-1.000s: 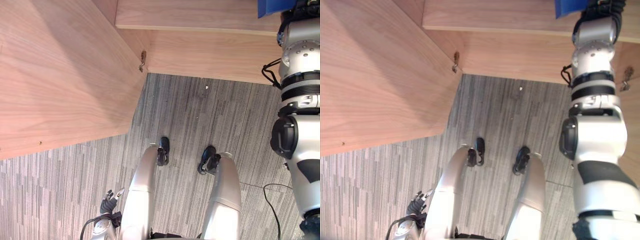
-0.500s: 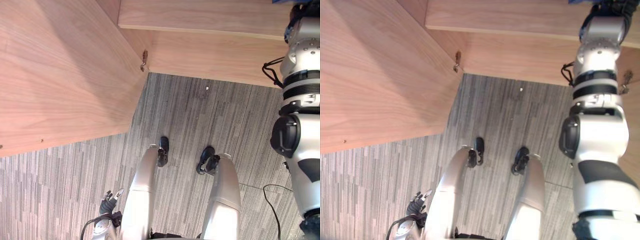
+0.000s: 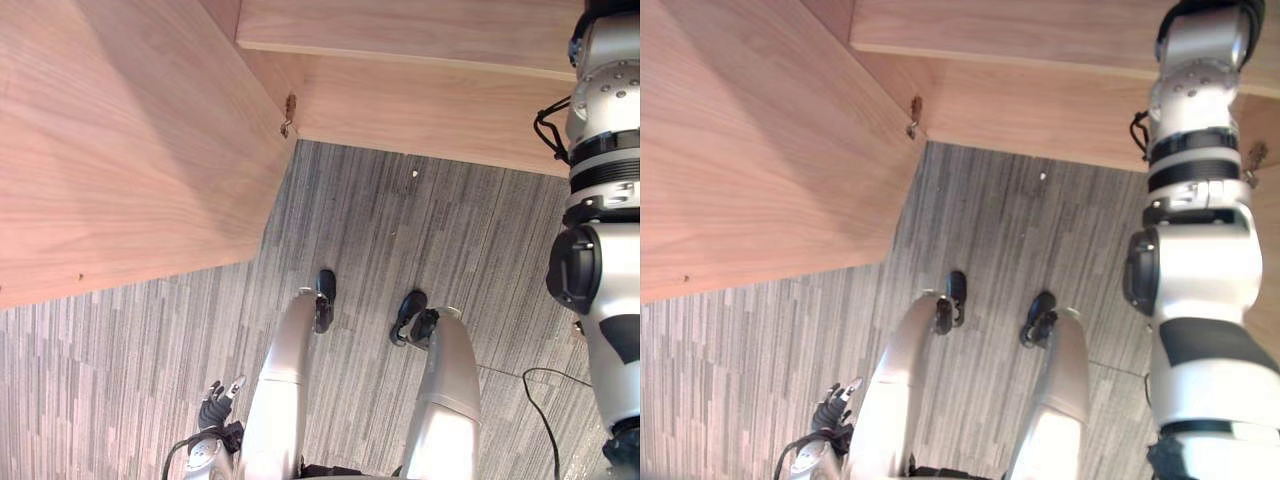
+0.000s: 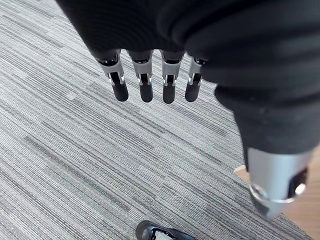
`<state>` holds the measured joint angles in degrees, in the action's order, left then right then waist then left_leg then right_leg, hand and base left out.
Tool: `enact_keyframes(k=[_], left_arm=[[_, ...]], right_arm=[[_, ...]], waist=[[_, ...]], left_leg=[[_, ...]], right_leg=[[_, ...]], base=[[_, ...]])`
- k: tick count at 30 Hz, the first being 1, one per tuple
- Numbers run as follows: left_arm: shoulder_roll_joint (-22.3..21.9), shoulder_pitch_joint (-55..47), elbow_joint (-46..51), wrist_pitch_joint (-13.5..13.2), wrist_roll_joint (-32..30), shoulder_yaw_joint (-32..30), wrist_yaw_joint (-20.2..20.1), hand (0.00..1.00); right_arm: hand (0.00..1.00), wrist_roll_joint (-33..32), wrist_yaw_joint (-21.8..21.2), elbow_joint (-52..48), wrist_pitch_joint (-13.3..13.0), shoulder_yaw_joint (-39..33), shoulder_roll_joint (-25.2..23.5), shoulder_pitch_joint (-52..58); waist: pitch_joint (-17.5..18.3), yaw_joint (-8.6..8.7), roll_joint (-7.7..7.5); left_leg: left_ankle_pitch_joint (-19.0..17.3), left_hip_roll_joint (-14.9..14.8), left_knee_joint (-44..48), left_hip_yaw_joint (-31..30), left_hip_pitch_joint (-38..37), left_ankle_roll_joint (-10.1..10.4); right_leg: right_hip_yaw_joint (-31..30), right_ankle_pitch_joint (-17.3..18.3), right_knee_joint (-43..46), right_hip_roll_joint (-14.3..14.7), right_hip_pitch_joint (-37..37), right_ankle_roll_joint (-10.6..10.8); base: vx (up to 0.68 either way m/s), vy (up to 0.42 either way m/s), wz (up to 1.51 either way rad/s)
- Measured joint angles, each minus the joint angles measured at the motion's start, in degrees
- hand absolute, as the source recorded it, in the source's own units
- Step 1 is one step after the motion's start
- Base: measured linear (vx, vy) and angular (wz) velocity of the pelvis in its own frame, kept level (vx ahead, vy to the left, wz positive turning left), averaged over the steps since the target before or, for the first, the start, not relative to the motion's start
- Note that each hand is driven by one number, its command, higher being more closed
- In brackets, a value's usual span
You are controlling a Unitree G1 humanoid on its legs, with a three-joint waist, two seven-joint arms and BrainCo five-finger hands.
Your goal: Walk over to the cabinet, pick up the folder, carry it to the office cabinet, place the folder inside the office cabinet, then close the office cabinet door
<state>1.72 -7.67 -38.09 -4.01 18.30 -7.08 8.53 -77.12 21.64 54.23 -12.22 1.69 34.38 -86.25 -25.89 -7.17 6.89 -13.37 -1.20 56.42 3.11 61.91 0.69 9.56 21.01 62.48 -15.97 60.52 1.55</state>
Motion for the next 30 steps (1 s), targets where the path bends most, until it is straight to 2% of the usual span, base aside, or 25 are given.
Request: enact_keyframes(k=[3,5,8,9,11,12,16,20,25,30], left_arm=[[-0.07,0.00,-0.11,-0.01,0.39,-0.13,-0.03,0.00],[-0.06,0.00,-0.13,-0.04,0.45,-0.14,-0.12,0.00],[0.01,0.00,-0.17,-0.31,0.44,-0.11,-0.49,0.00],[0.06,0.00,-0.18,-0.32,0.44,-0.10,-0.59,0.00],[0.44,0.00,-0.10,-0.48,0.30,0.11,-1.54,0.00],[0.57,-0.01,0.00,-0.50,0.06,0.25,-1.60,0.00],[1.66,-0.46,0.63,-0.65,-2.35,0.92,-3.24,0.00],[2.63,-2.67,3.96,-1.02,-4.06,2.11,-6.20,0.00],[3.42,-3.19,4.49,-1.02,-4.04,2.95,-7.85,0.00],[3.80,-5.35,5.53,-1.04,-4.04,3.71,-8.51,0.00]], right_arm=[[0.00,4.73,-1.19,0.71,2.72,3.74,1.09,0.00],[0.00,10.34,-1.91,1.88,4.99,6.14,1.79,-0.01],[0.00,24.00,-5.16,5.48,11.18,12.20,3.54,0.00],[0.00,25.23,-5.56,6.05,11.75,12.96,3.64,-0.01],[0.00,35.85,-8.84,9.31,16.24,17.38,3.99,0.12],[0.00,38.33,-9.95,10.34,17.44,18.54,4.13,0.13],[0.00,46.86,-13.66,11.86,19.28,18.72,4.94,2.28],[0.00,46.39,-15.39,13.79,19.37,18.72,4.97,3.08],[0.00,44.98,-17.14,14.84,19.63,20.70,4.99,5.82],[0.00,47.67,-18.47,15.36,19.92,23.84,4.95,8.35]], waist=[[-0.01,-0.03,-0.01],[-0.01,-0.03,-0.01],[-0.03,-0.01,-0.04],[-0.03,0.00,-0.04],[-0.04,0.17,-0.06],[-0.07,0.17,-0.10],[-0.16,0.06,-0.25],[-0.06,0.15,-0.29],[0.25,0.43,-0.51],[1.55,0.79,-1.25]], left_leg=[[0.07,-0.03,-0.14,-0.14,0.02,0.03],[0.08,-0.04,-0.14,-0.16,0.04,0.03],[0.08,-0.05,-0.17,-0.22,0.06,0.02],[0.08,-0.07,-0.18,-0.25,0.05,0.02],[0.09,-0.22,-0.57,-0.46,-0.22,-0.01],[0.19,-0.25,-1.11,-0.45,-0.51,-0.11],[0.36,-0.26,-3.69,0.34,-4.71,-0.31],[0.85,-0.24,-7.30,1.16,-8.71,-0.71],[2.58,-0.19,-13.05,2.48,-14.11,-0.83],[5.17,0.01,-20.38,3.74,-20.27,-0.60]], right_leg=[[0.17,0.00,-0.10,0.03,-0.02,0.00],[0.20,0.00,-0.13,0.03,-0.04,0.00],[0.29,-0.01,-0.35,0.06,-0.17,-0.01],[0.33,-0.02,-0.41,0.08,-0.21,-0.01],[0.98,-0.35,-1.22,0.18,-0.86,-0.57],[1.22,-0.56,-1.85,0.23,-1.33,-0.89],[1.54,-0.96,-4.66,0.21,-5.67,-1.14],[1.83,-2.00,-8.35,0.33,-9.43,-0.88],[2.75,-3.35,-13.57,0.39,-14.70,-0.47],[4.70,-4.55,-19.34,0.39,-20.70,-0.31]], base=[[0.00,0.000,0.00],[0.00,0.000,0.00],[0.00,0.000,0.00],[0.00,0.000,0.00],[0.00,0.000,0.00],[0.00,0.000,0.00],[0.05,0.035,0.00],[0.07,0.037,-0.04],[0.08,0.040,0.03],[0.07,0.001,0.11]])
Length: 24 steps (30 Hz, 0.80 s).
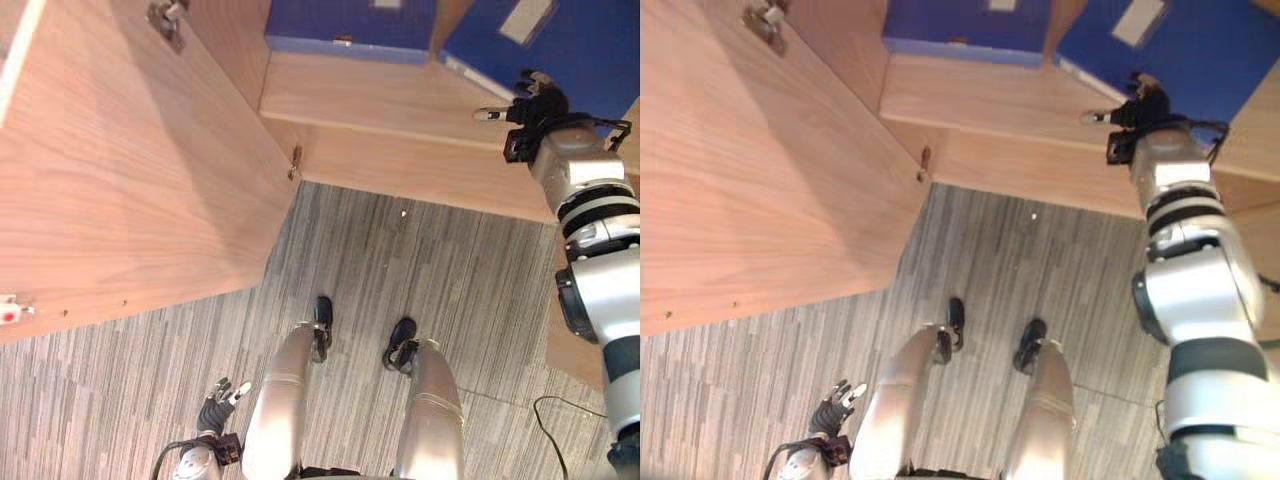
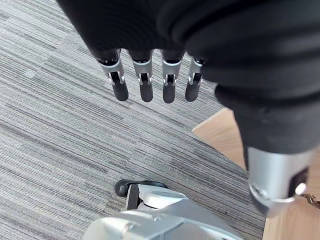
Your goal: Walk over to the cabinet, pick up the folder, carry it to the office cabinet, place the folder inside the office cabinet, then close the office cabinet door
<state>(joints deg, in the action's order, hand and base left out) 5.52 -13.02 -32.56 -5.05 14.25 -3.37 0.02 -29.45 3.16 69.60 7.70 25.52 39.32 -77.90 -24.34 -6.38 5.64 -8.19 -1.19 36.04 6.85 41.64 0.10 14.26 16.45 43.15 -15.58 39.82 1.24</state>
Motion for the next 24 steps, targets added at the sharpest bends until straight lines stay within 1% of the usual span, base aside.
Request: enact_keyframes(k=[2,3,5,6,7,9,12,14,15,17,18,19,20,21,22,23,24], left_arm=[[0.28,-0.51,0.16,-0.01,-0.01,0.51,-0.52,0.00],[0.41,-0.86,0.57,-0.04,-0.01,0.69,-0.57,0.00],[0.46,-1.10,0.59,-0.05,-0.08,0.73,-0.61,0.00],[0.47,-1.22,0.60,-0.07,-0.13,0.77,-0.64,0.00],[0.46,-1.40,0.61,-0.12,-0.26,0.86,-0.70,0.00],[0.45,-2.01,0.58,-0.17,-0.32,0.88,-0.94,0.00],[0.38,-2.05,0.43,-0.20,-0.63,0.62,-1.01,0.00],[0.12,-1.92,-0.84,-0.29,-1.27,0.07,-1.01,0.00],[-0.01,-1.77,-1.18,-0.30,-1.27,-0.17,-1.00,0.00],[-0.95,-0.92,-3.25,-0.31,-2.25,-1.87,-0.45,0.00],[-1.11,-0.74,-4.01,-0.31,-2.54,-2.34,-0.13,0.00],[-1.25,-0.68,-5.25,-0.29,-3.18,-3.16,0.56,0.00],[-1.34,-0.59,-5.82,-0.25,-3.50,-3.52,0.73,0.00],[-1.45,-0.24,-6.90,-0.10,-4.31,-4.25,1.17,0.00],[-2.20,0.23,-8.31,0.17,-4.81,-5.90,1.85,0.00],[-2.59,0.47,-8.99,0.25,-4.82,-6.76,2.24,0.00],[-3.45,0.77,-10.47,0.30,-4.82,-8.90,2.86,0.00]], right_arm=[[0.00,2.75,-0.70,0.00,-0.01,1.29,-0.03,0.41],[0.00,4.69,-1.03,0.02,-0.01,1.59,-0.07,1.42],[0.00,8.47,-1.56,-0.01,-0.03,1.61,-0.24,2.72],[0.00,9.26,-1.67,-0.05,-0.06,1.57,-0.26,3.21],[0.00,11.71,-1.71,-0.09,-0.12,1.57,-0.36,4.51],[0.00,13.73,-1.52,-0.25,-0.28,1.02,-1.51,7.13],[0.00,14.86,-1.17,-0.34,-0.66,-0.97,-6.39,14.41],[0.00,14.55,-0.44,-0.39,-0.81,-6.70,-13.47,21.19],[0.00,14.51,-0.19,-0.43,-1.00,-8.06,-15.19,22.88],[0.00,14.10,1.58,-2.28,-1.74,-13.59,-24.31,32.79],[0.00,13.18,1.83,-2.54,-1.94,-15.61,-26.95,35.60],[0.00,10.62,2.07,-2.56,-2.19,-19.87,-32.65,41.13],[0.00,9.93,2.07,-2.60,-2.26,-22.27,-35.11,43.72],[0.00,6.22,2.27,-3.07,-2.90,-27.60,-39.35,49.08],[0.00,2.56,2.75,-4.24,-3.66,-32.33,-42.40,54.89],[0.00,0.87,2.78,-4.53,-4.03,-34.33,-43.44,57.66],[0.00,-2.05,2.72,-3.50,-4.32,-40.30,-44.62,62.43]], waist=[[0.28,0.16,-0.03],[0.61,0.27,-0.39],[0.86,0.28,-0.52],[0.89,0.36,-0.54],[1.27,0.39,-0.60],[2.31,0.46,-0.71],[2.87,0.53,-1.22],[4.01,0.84,-1.55],[4.07,0.84,-1.64],[4.75,0.99,-2.40],[5.21,0.94,-2.70],[6.69,0.98,-3.40],[7.36,0.98,-3.67],[8.65,0.87,-4.23],[10.39,0.93,-4.55],[11.17,1.02,-4.75],[13.45,1.69,-5.21]], left_leg=[[1.50,0.11,-3.17,0.02,-2.22,0.18],[2.97,0.32,-6.26,0.05,-4.28,0.34],[4.82,0.54,-10.07,-0.02,-6.57,0.62],[5.36,0.55,-11.18,-0.02,-7.25,0.76],[6.36,0.53,-13.29,0.03,-8.36,0.79],[7.77,0.32,-16.22,0.07,-9.46,0.89],[8.66,-0.28,-19.24,0.39,-13.07,1.25],[8.64,-0.89,-20.07,1.18,-15.36,1.27],[8.63,-1.13,-20.11,1.74,-15.97,1.27],[8.15,-1.98,-20.14,3.25,-19.40,1.58],[7.89,-2.23,-20.19,3.47,-20.38,1.58],[7.33,-2.71,-20.56,4.17,-22.02,1.58],[7.07,-3.00,-20.81,4.91,-22.84,1.40],[6.91,-3.31,-21.17,5.45,-24.21,1.52],[6.84,-3.45,-22.01,5.86,-25.37,1.61],[6.84,-3.49,-22.72,6.29,-26.23,1.60],[7.40,-3.56,-25.57,8.40,-28.45,1.80]], right_leg=[[1.06,-0.77,-2.45,0.16,-2.30,-0.08],[1.72,-1.44,-4.51,0.32,-3.94,-0.20],[2.84,-2.28,-6.95,0.46,-5.98,-0.32],[3.09,-2.59,-7.73,0.57,-6.55,-0.37],[3.41,-3.26,-9.24,0.92,-7.37,-0.40],[3.86,-4.50,-11.70,1.69,-8.29,-0.43],[4.23,-5.93,-15.31,3.03,-11.97,-0.36],[4.27,-6.84,-17.83,3.99,-14.79,-0.16],[4.26,-7.12,-18.43,4.25,-15.54,-0.18],[4.28,-7.57,-20.62,5.27,-19.79,-0.04],[4.28,-7.63,-21.30,5.59,-20.92,-0.02],[4.25,-7.68,-22.33,6.12,-22.76,0.00],[4.20,-7.74,-22.96,6.45,-23.56,-0.01],[4.17,-8.11,-24.30,6.89,-25.12,0.09],[4.17,-8.51,-25.53,7.21,-26.43,0.25],[4.20,-8.75,-26.24,7.31,-27.19,0.34],[4.17,-9.42,-28.02,7.35,-28.56,0.76]], base=[[0.05,-0.031,0.14],[0.06,-0.038,0.13],[0.07,-0.041,0.16],[0.07,-0.029,0.12],[0.07,-0.012,0.03],[0.09,0.000,-0.04],[0.09,-0.001,-0.13],[0.07,-0.010,-0.16],[0.07,-0.006,-0.16],[0.07,-0.019,-0.14],[0.07,-0.033,-0.14],[0.05,-0.029,-0.12],[0.05,-0.024,-0.16],[0.05,-0.026,-0.13],[0.05,-0.019,-0.13],[0.03,-0.006,-0.12],[0.03,0.008,-0.08]])
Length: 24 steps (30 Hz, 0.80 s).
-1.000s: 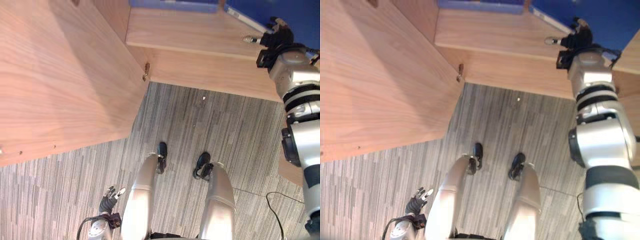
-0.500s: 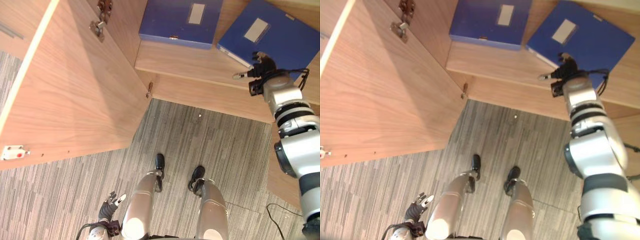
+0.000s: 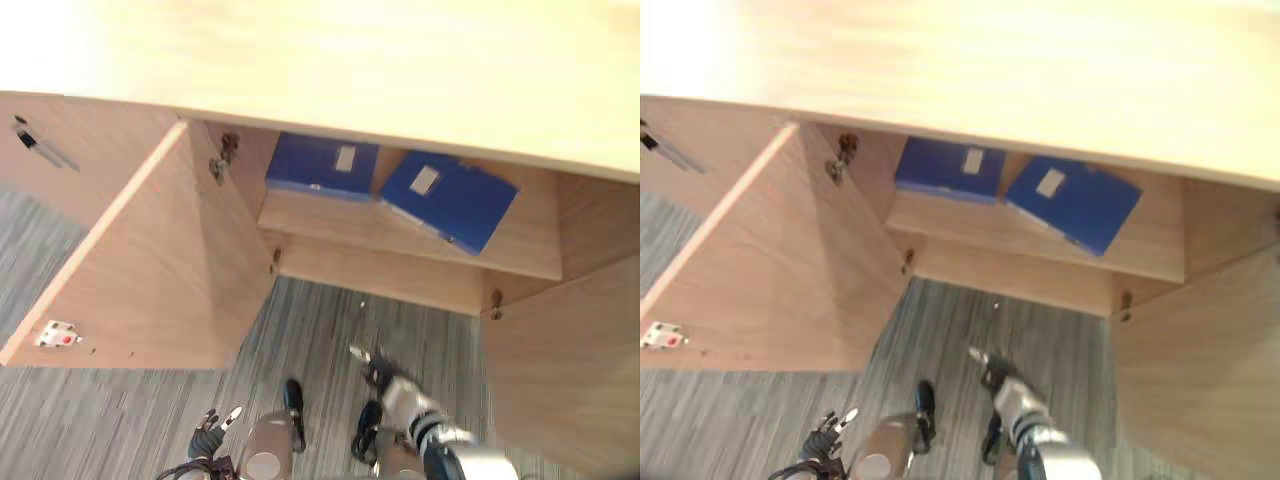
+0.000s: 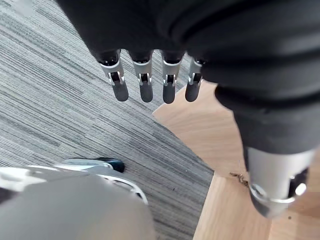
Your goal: Walk over to the cabinet, pick up the folder, carry it to the office cabinet, place the folder inside the office cabinet, then close the office cabinet door
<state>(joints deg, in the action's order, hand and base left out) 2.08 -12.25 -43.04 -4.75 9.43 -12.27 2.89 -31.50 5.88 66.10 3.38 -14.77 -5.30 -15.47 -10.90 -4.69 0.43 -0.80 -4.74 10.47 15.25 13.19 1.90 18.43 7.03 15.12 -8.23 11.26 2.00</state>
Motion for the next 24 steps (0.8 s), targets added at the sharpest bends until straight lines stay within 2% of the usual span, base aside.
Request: enact_keyframes(k=[1,3,6,8,12,15,18,22,24], left_arm=[[-0.18,0.44,-0.77,0.02,-0.02,-0.44,0.14,0.00],[-1.15,1.86,-3.84,0.05,-0.11,-1.32,1.04,0.00],[-2.35,3.07,-6.09,0.24,-0.83,-2.32,1.81,0.00],[-1.91,3.20,-7.36,0.25,-1.78,-2.48,2.06,0.00],[-1.38,3.86,-10.48,0.25,-2.16,-1.82,2.11,0.00],[-0.31,4.34,-12.46,0.29,-2.41,0.02,2.08,0.00],[0.41,4.84,-14.39,0.34,-3.29,1.38,1.96,0.00],[0.81,5.39,-15.29,0.58,-4.42,1.95,1.75,0.00],[0.93,5.71,-15.31,0.59,-4.40,1.89,1.73,0.00]], right_arm=[[0.00,-1.00,0.52,-0.32,-0.38,-2.06,0.13,1.80],[0.00,-5.02,1.05,-3.03,-3.48,-8.00,0.65,8.54],[0.00,-9.02,1.21,-3.37,-4.96,-15.02,0.15,12.71],[0.00,-6.68,2.14,-3.37,-5.66,-22.25,-0.39,14.12],[0.00,0.00,3.55,-3.19,-5.37,-28.61,-0.64,14.72],[0.00,1.63,3.62,-2.77,-4.99,-29.00,-0.58,14.71],[0.00,6.19,3.59,-2.32,-4.90,-28.23,-0.49,14.43],[0.00,12.73,3.28,-1.69,-4.47,-20.34,0.68,13.90],[0.00,13.08,3.21,-1.73,-4.52,-17.64,0.71,13.64]], waist=[[0.80,0.27,-0.03],[3.76,1.50,-0.73],[5.91,2.12,-1.73],[7.39,2.43,-2.50],[9.15,3.22,-2.28],[9.31,3.81,-2.33],[9.36,4.08,-2.29],[9.16,4.39,-2.38],[8.48,4.38,-2.48]], left_leg=[[0.76,0.10,-1.54,0.79,-1.06,0.22],[3.85,1.19,-8.79,2.41,-5.68,-0.09],[5.61,1.55,-14.29,4.17,-10.58,0.30],[5.47,1.50,-15.48,5.97,-13.34,0.24],[4.72,1.80,-15.43,6.20,-14.50,0.42],[4.28,1.93,-15.41,6.21,-15.46,0.57],[3.91,2.07,-15.41,6.22,-16.60,0.90],[3.39,1.87,-15.37,6.37,-17.34,1.09],[2.44,1.65,-13.96,6.78,-17.25,1.06]], right_leg=[[0.02,-0.33,-0.95,0.00,-0.67,0.12],[-0.11,-1.82,-5.11,0.43,-3.05,0.98],[-1.57,-3.16,-8.91,1.67,-6.24,0.98],[-3.15,-4.46,-11.69,2.43,-8.76,0.92],[-3.48,-5.35,-14.52,2.72,-11.14,1.18],[-3.86,-5.80,-16.41,3.15,-12.76,1.01],[-4.61,-5.96,-17.49,3.72,-14.06,0.78],[-5.51,-6.13,-17.92,4.04,-14.72,0.57],[-6.17,-6.17,-17.63,3.97,-14.74,0.50]], base=[[0.03,0.027,-0.06],[0.04,0.058,-0.10],[0.04,0.023,-0.33],[0.04,-0.009,-0.45],[0.06,-0.023,-0.08],[0.05,-0.032,-0.06],[0.00,-0.044,-0.12],[-0.03,-0.010,-0.06],[-0.05,0.002,-0.14]])
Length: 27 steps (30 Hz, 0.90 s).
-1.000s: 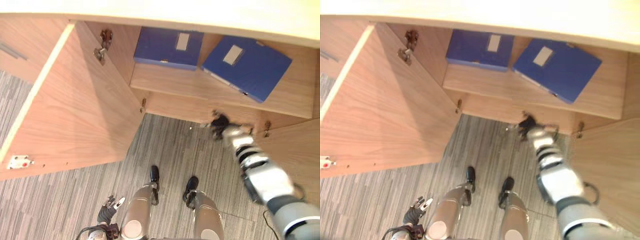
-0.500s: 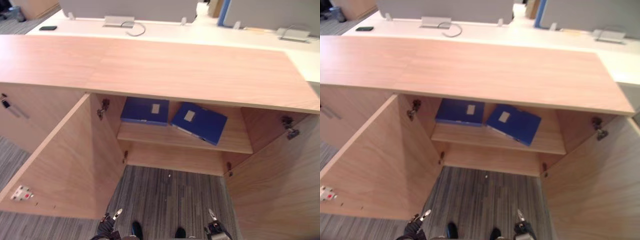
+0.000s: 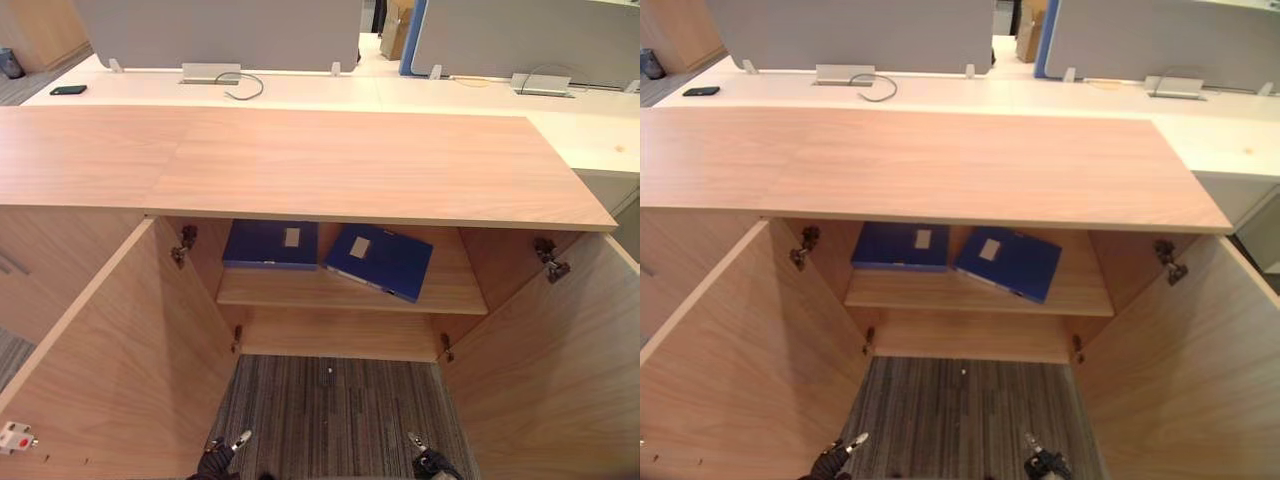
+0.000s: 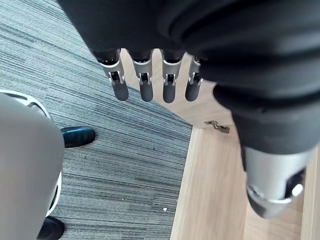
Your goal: Walk over to the cabinet, pick up the folder, carry it to the office cabinet, place the folder inside the office cabinet, then close the office cabinet door
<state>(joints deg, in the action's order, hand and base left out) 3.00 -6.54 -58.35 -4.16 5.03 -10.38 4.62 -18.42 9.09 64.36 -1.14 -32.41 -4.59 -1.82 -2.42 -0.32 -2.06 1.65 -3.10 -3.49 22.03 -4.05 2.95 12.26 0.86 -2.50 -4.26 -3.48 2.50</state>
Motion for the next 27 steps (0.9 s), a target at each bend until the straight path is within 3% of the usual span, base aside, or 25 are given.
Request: enact_keyframes(k=[2,4,6,11,15,20,27], left_arm=[[0.23,0.84,0.01,0.02,-0.03,-0.13,-0.01,0.00],[-0.30,1.46,0.26,0.00,0.03,-1.30,-0.02,0.00],[-0.72,1.54,0.75,-0.12,0.05,-2.93,-0.02,0.00],[-2.00,1.69,3.47,-0.18,0.07,-6.18,0.11,0.00],[-2.91,1.71,4.72,-0.29,0.81,-6.64,0.51,0.00],[-3.86,1.68,3.69,-0.31,0.56,-6.79,0.66,0.00],[-4.62,0.87,2.43,-0.43,-2.02,-8.06,0.63,0.00]], right_arm=[[0.00,0.59,-0.03,-0.06,-0.02,1.52,0.04,-0.71],[0.00,1.70,0.01,-0.93,-0.03,3.54,0.54,-0.92],[0.00,1.92,0.06,-1.42,-0.05,5.03,0.79,-0.81],[0.00,4.10,0.11,-3.11,-0.06,5.91,0.56,0.12],[0.00,4.14,0.11,-3.94,-0.06,7.89,0.98,0.83],[0.00,4.19,0.07,-3.92,-0.12,9.53,2.04,0.59],[0.00,6.42,-0.20,-3.74,-0.05,10.02,2.32,1.10]], waist=[[-1.83,-0.07,-0.10],[-3.30,-0.25,0.88],[-3.84,-0.50,1.33],[-5.35,-2.07,2.19],[-5.56,-2.64,2.47],[-5.87,-2.63,3.25],[-3.41,-2.41,3.68]], left_leg=[[-3.03,-0.82,5.54,0.26,1.35,-0.18],[-9.17,-3.88,17.39,0.55,5.43,-0.25],[-12.18,-6.41,24.49,0.31,7.68,-0.27],[-13.43,-9.89,41.28,-4.39,14.17,-0.86],[-13.49,-8.10,41.40,-6.37,15.06,-0.75],[-14.26,-3.82,26.51,-6.67,9.05,-1.24],[-12.12,-1.57,18.71,-3.87,6.13,-1.55]], right_leg=[[-0.55,0.02,0.53,-0.28,-0.55,-0.03],[-2.01,0.09,1.49,0.24,-0.49,-0.05],[-3.05,0.62,2.24,1.00,-0.48,-0.40],[-4.51,3.64,7.41,1.23,0.42,-0.09],[-4.73,3.85,8.53,-0.09,1.62,0.29],[-4.83,2.49,8.77,-1.67,3.24,1.89],[-6.83,-0.25,4.34,-2.07,3.26,2.19]], base=[[-0.05,0.001,-0.19],[-0.08,0.024,-0.30],[-0.03,0.057,-0.29],[-0.04,0.057,-0.13],[0.00,0.125,0.02],[0.01,0.093,0.02],[-0.01,0.036,-0.20]])
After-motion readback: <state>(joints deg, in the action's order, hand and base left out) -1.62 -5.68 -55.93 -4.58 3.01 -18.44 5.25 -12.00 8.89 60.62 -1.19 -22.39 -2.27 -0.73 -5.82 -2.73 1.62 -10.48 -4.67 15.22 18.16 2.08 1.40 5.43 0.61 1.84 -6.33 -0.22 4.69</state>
